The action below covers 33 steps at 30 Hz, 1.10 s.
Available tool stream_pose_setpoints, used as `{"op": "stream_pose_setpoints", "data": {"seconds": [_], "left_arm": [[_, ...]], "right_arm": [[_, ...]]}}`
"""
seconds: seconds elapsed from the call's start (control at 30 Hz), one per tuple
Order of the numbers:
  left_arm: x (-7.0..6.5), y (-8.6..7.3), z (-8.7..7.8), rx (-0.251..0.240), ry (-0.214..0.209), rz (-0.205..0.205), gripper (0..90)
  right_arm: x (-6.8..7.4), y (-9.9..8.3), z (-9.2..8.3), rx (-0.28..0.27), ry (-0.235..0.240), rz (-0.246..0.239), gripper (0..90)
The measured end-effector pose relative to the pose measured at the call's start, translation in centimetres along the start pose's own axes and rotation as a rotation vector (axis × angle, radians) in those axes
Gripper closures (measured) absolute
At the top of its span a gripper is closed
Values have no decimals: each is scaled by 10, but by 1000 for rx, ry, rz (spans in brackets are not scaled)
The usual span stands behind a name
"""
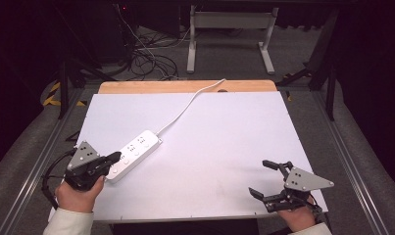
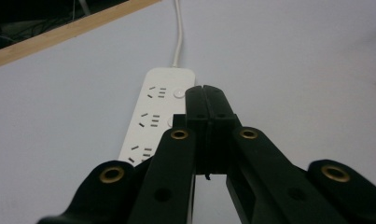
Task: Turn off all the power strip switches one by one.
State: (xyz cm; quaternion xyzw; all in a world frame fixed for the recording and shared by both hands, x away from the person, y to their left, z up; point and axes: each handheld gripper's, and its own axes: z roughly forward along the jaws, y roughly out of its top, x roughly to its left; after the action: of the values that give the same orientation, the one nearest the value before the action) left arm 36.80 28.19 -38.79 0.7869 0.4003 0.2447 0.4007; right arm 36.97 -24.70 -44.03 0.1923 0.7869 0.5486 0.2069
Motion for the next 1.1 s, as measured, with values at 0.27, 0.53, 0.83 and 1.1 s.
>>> {"op": "stream_pose_setpoints", "data": {"seconds": [0.27, 0.53, 0.83, 1.1], "left_arm": [[15, 5, 10, 57, -17, -65, 900], [26, 6, 22, 124, 2, -88, 900], [28, 5, 24, 187, 9, -64, 900], [35, 2, 30, 290, -14, -67, 900]], "right_arm": [[1, 0, 0, 0, 7, -8, 82], [1, 0, 0, 1, 12, -13, 82], [1, 0, 0, 0, 17, -11, 81], [0, 0, 1, 5, 21, -8, 81]]}}
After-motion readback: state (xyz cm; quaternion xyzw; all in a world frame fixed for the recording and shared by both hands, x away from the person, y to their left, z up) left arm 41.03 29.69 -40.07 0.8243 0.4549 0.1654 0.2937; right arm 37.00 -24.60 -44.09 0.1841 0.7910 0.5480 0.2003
